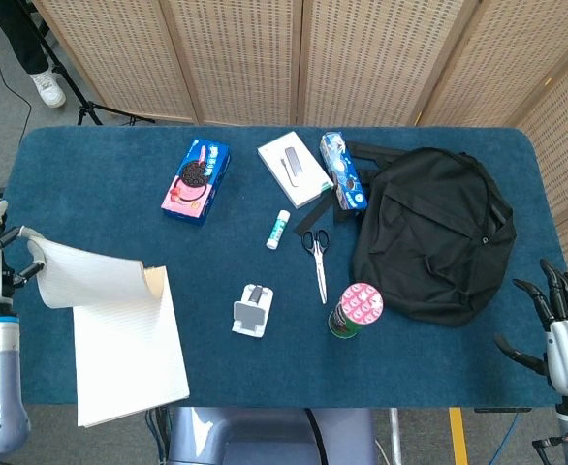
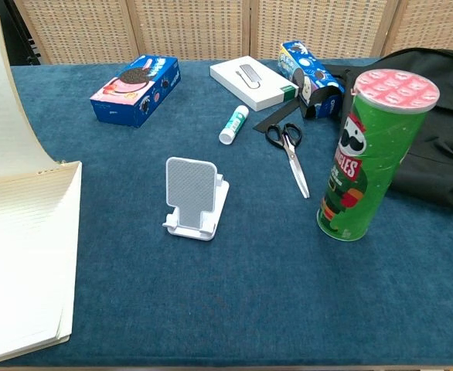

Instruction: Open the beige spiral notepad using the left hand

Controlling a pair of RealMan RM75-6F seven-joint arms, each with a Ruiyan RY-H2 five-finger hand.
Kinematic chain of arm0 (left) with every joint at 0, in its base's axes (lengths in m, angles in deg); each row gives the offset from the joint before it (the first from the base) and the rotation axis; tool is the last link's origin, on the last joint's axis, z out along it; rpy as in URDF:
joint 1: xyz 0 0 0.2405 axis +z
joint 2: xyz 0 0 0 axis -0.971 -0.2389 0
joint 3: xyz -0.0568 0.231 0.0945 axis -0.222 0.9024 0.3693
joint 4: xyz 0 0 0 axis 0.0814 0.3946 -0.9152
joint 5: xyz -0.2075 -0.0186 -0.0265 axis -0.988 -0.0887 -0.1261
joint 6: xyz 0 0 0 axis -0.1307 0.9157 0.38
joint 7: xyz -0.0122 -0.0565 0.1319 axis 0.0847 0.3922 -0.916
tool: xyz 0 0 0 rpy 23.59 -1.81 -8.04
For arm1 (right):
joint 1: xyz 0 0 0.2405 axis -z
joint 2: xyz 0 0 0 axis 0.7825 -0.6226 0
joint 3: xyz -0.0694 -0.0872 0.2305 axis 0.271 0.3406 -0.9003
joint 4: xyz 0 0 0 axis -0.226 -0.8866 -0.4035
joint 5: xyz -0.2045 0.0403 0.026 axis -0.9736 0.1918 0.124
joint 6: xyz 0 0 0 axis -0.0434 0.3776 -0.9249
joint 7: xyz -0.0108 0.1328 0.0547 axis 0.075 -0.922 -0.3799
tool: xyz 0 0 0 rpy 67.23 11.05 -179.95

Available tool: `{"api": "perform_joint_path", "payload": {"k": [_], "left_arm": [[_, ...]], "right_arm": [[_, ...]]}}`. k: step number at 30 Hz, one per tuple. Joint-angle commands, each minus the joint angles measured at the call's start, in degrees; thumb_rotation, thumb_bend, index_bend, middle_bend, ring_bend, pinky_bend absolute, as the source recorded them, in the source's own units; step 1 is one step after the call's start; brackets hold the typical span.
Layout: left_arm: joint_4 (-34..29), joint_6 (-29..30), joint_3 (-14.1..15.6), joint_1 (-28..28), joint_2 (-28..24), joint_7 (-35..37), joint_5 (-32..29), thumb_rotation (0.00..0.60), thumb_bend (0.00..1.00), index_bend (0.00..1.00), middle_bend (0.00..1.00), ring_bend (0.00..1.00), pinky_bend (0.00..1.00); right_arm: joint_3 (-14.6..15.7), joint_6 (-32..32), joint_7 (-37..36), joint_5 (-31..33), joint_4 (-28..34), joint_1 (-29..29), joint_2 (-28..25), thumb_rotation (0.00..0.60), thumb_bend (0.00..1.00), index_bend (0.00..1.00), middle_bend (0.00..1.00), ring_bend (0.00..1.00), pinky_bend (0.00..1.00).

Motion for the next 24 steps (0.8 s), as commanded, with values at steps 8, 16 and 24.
{"api": "perform_joint_path", "payload": {"k": [8,16,24], "left_arm": [[18.72,-7.16,-10.91,-10.58,9.94,-17.97,-16.89,0.6,0.65,0.76,0.0,0.0,0.0],[33.08,-10.69,-13.83,-14.28,14.91,-17.82,-15.99,0.6,0.44,0.07,0.0,0.0,0.0],[32.99,-12.02,-15.11,-13.2,13.38,-16.16,-13.38,0.6,0.14,0.0,0.0,0.0,0.0]], "right_arm": [[-0.27,0.56,0.22,0.72,-0.31,-0.24,0.24,0.6,0.2,0.2,0.0,0.0,0.0],[-0.36,1.65,0.78,1.47,-0.73,-0.67,0.7,0.6,0.19,0.2,0.0,0.0,0.0],[-0.29,1.85,1.44,1.51,-0.88,-0.78,1.11,0.6,0.19,0.2,0.0,0.0,0.0]]}}
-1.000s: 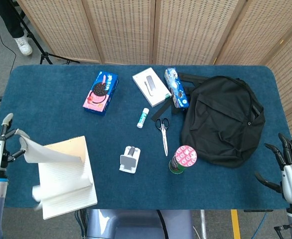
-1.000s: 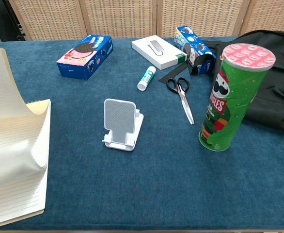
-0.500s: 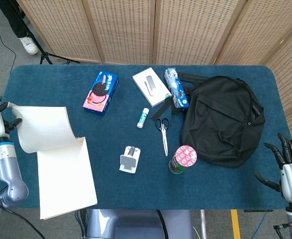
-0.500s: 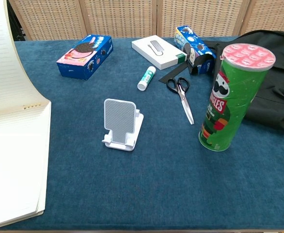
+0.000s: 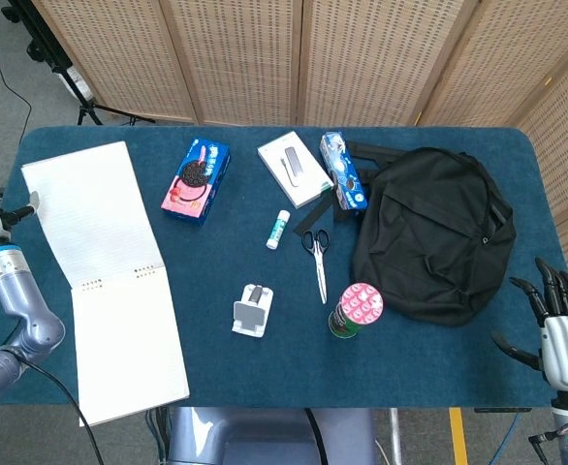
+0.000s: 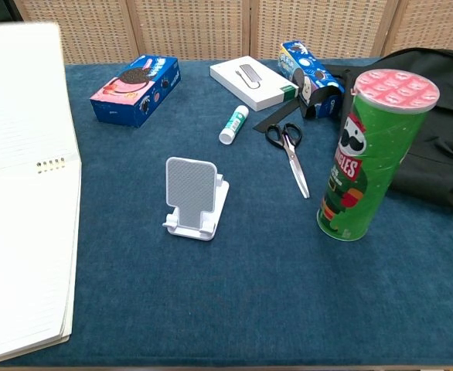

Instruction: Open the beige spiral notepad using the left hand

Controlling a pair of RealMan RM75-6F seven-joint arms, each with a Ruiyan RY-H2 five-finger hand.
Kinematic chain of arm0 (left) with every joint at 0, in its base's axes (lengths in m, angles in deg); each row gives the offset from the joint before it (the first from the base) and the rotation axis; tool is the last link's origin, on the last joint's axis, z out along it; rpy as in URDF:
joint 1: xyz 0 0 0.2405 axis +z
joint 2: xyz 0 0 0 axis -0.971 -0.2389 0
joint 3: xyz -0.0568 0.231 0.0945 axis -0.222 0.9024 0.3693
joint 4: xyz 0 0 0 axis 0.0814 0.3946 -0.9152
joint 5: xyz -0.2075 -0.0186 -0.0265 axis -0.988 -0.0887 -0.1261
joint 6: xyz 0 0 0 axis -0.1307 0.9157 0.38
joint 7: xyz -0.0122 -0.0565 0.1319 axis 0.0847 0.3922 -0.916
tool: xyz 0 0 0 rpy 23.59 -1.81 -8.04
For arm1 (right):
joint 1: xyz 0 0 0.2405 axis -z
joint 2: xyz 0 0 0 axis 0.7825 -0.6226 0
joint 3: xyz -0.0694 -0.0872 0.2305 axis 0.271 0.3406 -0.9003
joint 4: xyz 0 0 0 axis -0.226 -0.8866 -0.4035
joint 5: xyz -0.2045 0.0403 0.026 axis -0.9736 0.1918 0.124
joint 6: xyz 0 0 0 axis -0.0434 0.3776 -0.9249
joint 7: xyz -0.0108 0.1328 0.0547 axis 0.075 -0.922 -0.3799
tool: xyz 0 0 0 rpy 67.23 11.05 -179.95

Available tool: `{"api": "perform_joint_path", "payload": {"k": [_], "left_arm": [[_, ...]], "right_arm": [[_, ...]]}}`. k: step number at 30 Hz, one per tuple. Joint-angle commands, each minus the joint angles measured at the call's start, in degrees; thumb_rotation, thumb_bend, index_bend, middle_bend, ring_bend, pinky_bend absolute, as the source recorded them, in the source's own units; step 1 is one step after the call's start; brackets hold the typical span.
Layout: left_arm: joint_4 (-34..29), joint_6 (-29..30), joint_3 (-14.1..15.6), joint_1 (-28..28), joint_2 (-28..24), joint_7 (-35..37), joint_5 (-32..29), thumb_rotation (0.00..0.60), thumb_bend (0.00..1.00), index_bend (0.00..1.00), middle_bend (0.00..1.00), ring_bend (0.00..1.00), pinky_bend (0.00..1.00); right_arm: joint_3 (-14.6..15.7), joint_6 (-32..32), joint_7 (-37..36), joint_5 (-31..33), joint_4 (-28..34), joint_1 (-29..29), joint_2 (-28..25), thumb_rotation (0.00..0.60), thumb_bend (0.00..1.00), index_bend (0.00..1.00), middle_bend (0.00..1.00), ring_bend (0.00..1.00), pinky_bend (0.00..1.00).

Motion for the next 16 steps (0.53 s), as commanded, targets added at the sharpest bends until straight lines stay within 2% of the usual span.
{"api": "perform_joint_path", "payload": {"k": [1,4,7,11,16], "left_arm": [[-1.66,0.99,-0.02,1.22,-1.02,1.82,2.37,0.6,0.11,0.0,0.0,0.0,0.0],[-5.24,3.04,0.98,3.61,-2.76,5.03,6.57,0.6,0.07,0.0,0.0,0.0,0.0],[-10.99,4.85,3.4,7.19,-5.87,8.46,12.06,0.6,0.05,0.0,0.0,0.0,0.0],[-19.51,6.85,9.38,12.5,-11.4,9.39,20.28,0.6,0.05,0.0,0.0,0.0,0.0],[-24.45,9.24,16.95,17.29,-15.82,7.61,28.97,0.6,0.05,0.0,0.0,0.0,0.0]], "right_arm": [[0.02,-0.05,0.0,-0.06,0.03,0.01,0.0,0.6,0.19,0.2,0.0,0.0,0.0],[0.07,-0.33,-0.11,-0.28,0.18,0.11,-0.11,0.6,0.2,0.2,0.0,0.0,0.0],[0.09,-0.72,-0.3,-0.47,0.37,0.28,-0.29,0.6,0.19,0.2,0.0,0.0,0.0],[0.16,-1.02,-0.54,-0.7,0.55,0.42,-0.52,0.6,0.19,0.2,0.0,0.0,0.0],[0.21,-1.27,-0.99,-0.96,0.83,0.52,-0.84,0.6,0.2,0.2,0.0,0.0,0.0]]}}
